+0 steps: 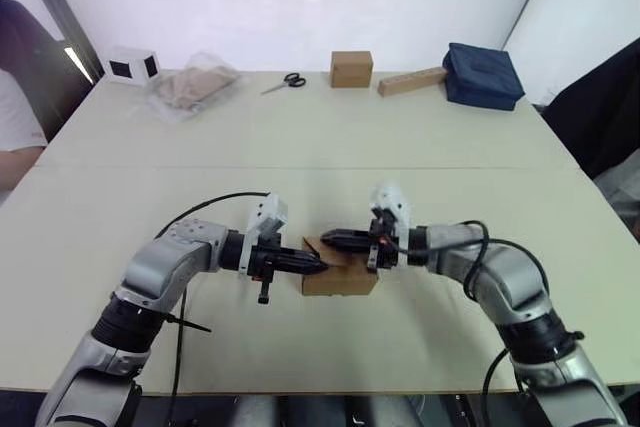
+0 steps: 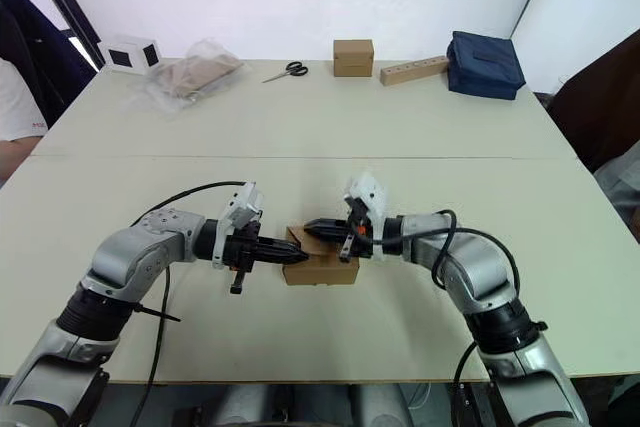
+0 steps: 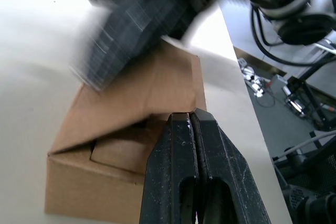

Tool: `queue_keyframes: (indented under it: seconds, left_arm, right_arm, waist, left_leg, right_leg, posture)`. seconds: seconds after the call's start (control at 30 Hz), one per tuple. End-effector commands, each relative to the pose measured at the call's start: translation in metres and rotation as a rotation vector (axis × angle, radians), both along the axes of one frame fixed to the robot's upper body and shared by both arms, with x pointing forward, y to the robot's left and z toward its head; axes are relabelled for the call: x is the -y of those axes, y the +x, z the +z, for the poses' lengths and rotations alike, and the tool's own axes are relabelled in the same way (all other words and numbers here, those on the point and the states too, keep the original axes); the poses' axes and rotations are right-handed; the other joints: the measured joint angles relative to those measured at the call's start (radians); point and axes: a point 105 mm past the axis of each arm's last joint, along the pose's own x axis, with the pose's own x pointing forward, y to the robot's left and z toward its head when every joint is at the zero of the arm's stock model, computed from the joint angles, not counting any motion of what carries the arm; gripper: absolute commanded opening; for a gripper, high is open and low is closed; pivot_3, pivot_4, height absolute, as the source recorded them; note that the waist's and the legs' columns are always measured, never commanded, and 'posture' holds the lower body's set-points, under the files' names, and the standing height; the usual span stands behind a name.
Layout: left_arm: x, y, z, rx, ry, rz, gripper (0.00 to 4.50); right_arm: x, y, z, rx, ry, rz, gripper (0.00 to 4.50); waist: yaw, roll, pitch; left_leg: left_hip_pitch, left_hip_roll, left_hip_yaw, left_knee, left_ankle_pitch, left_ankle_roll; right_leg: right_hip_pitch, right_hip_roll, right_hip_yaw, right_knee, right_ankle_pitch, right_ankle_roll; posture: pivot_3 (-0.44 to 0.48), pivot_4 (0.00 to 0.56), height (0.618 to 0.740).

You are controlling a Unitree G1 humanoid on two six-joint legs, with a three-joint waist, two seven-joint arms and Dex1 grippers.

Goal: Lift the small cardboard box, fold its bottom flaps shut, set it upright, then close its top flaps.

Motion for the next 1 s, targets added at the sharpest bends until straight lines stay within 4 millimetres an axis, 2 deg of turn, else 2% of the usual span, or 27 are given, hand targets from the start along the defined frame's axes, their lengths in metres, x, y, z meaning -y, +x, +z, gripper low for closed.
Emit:
queue_keyframes:
  seconds: [0.03, 0.2, 0.33, 0.43, 0.5, 0.6, 0.77, 0.83, 0.9, 1.0]
  left_arm:
    - [0.002, -0.001, 0.0, 0.005, 0.002, 0.0, 0.02]
    - [-0.006, -0.009, 0.012, -0.004, -0.007, -0.021, 0.02]
    - [-0.04, -0.012, 0.028, 0.007, 0.036, -0.004, 0.02]
    - [-0.049, -0.006, 0.036, 0.004, 0.029, 0.018, 0.02]
    - [-0.045, 0.0, 0.038, 0.012, 0.01, 0.023, 0.02]
    - [-0.028, 0.017, 0.044, 0.041, -0.038, 0.039, 0.02]
    - [-0.012, 0.027, 0.05, 0.046, -0.084, 0.042, 0.02]
    - [0.0, 0.033, 0.052, 0.048, -0.109, 0.039, 0.02]
    - [0.016, 0.038, 0.039, 0.063, -0.083, 0.023, 0.02]
    - [0.026, 0.037, 0.02, 0.066, -0.05, 0.006, 0.02]
  right_arm:
    - [-0.002, -0.006, -0.004, -0.004, -0.011, 0.002, 0.0]
    - [-0.002, -0.007, -0.012, -0.007, -0.035, 0.002, 0.0]
    - [-0.001, -0.003, -0.015, 0.0, -0.042, -0.021, 0.0]
    - [0.0, -0.002, -0.012, 0.016, -0.04, -0.026, 0.0]
    - [0.002, -0.005, -0.011, 0.024, -0.046, -0.021, 0.0]
    - [0.005, -0.006, -0.01, 0.033, -0.051, -0.044, 0.0]
    - [0.006, -0.009, -0.01, 0.038, -0.054, -0.054, 0.0]
    - [0.006, -0.014, -0.009, 0.044, -0.058, -0.056, 0.0]
    - [0.006, -0.019, -0.008, 0.048, -0.056, -0.066, 0.0]
    - [0.007, -0.023, -0.004, 0.058, -0.051, -0.075, 0.0]
  waist:
    - [0.001, 0.0, 0.0]
    - [0.0, 0.0, 0.0]
    - [-0.005, 0.0, 0.0]
    - [0.0, 0.0, 0.0]
    - [0.004, 0.0, 0.0]
    - [0.005, 0.0, 0.0]
    - [-0.002, -0.001, 0.001]
    - [0.001, -0.001, 0.001]
    - [0.008, -0.001, 0.001]
    - [0.002, -0.001, 0.001]
  left_leg:
    - [0.002, 0.0, 0.0, 0.0, 0.0, 0.0]
    - [0.008, 0.001, -0.001, -0.001, 0.0, 0.0]
    - [0.009, 0.001, 0.0, -0.002, 0.0, 0.0]
    - [0.01, 0.002, 0.0, -0.003, 0.0, 0.0]
    - [0.012, 0.001, 0.0, -0.003, 0.0, 0.0]
    - [0.012, 0.0, 0.0, -0.002, 0.0, 0.0]
    - [0.011, 0.0, 0.001, -0.002, 0.0, 0.0]
    - [0.011, 0.0, 0.001, -0.003, 0.0, 0.0]
    - [0.01, 0.0, -0.001, -0.004, 0.0, 0.0]
    - [0.01, 0.0, 0.0, -0.004, 0.0, 0.0]
  right_leg:
    - [0.002, 0.0, 0.0, 0.0, 0.0, -0.001]
    - [0.007, 0.001, 0.0, 0.0, -0.001, -0.001]
    - [0.006, 0.001, 0.0, 0.0, -0.001, -0.001]
    - [0.006, 0.002, 0.0, 0.001, -0.001, -0.002]
    - [0.008, 0.001, 0.0, 0.0, -0.001, -0.002]
    - [0.01, -0.001, 0.0, 0.0, -0.001, -0.002]
    - [0.009, 0.0, 0.001, -0.001, -0.001, -0.001]
    - [0.008, 0.001, 0.0, -0.001, -0.001, -0.001]
    - [0.008, 0.002, -0.001, -0.001, -0.001, -0.001]
    - [0.008, 0.001, 0.0, -0.001, -0.001, -0.001]
  posture:
    - [0.0, 0.15, 0.74]
    - [0.0, 0.15, 0.74]
    - [0.0, 0.15, 0.74]
    - [0.0, 0.15, 0.74]
    - [0.0, 0.15, 0.74]
    - [0.0, 0.15, 0.74]
    - [0.0, 0.15, 0.74]
    - [0.0, 0.15, 0.74]
    - [0.0, 0.15, 0.74]
    - [0.0, 0.15, 0.74]
